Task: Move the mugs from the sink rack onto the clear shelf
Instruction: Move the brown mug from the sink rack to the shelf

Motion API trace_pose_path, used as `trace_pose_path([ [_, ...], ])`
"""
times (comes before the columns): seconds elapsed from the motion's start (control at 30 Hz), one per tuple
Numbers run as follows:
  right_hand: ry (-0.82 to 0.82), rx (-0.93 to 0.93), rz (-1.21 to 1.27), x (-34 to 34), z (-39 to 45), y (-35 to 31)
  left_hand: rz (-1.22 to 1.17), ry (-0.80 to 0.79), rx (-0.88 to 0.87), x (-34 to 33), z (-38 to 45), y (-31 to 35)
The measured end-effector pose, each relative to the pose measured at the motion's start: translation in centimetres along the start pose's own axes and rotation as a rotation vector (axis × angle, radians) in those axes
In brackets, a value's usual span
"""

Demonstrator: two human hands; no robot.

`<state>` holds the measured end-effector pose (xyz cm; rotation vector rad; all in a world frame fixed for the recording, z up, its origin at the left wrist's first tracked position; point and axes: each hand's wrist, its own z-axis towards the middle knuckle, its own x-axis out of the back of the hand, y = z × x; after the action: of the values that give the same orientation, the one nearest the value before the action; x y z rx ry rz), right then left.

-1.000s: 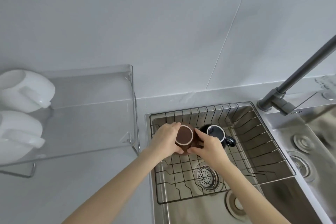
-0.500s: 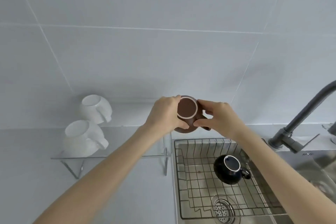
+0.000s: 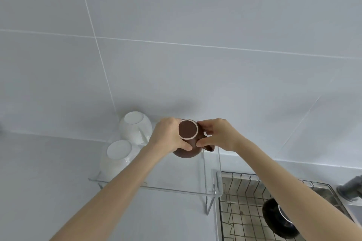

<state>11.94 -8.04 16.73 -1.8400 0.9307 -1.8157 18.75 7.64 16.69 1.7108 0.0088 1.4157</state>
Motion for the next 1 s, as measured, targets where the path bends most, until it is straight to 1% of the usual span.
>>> trace_pose_path([
  [0.2,-0.037,-0.011,0.033,-0.4,1.8,0.7,0.014,-0.04,0.022,-0.3,1.8,-1.2],
  [0.47,-0.06,-0.037,0.173,-0.3,2.9,2.6,-0.01,-0.11,0.053,-1.0,4.0,-1.7],
  [0.8,-0.066,-0.021,0.247,-0.2,3.7,3.4,0.018,-0.109,0.047,-1.2,5.1,-1.6],
  [1.0,-0.075,-0.019,0.241,-0.3,3.5,3.5,0.018,-0.111,0.058,-1.3,4.9,-1.6],
])
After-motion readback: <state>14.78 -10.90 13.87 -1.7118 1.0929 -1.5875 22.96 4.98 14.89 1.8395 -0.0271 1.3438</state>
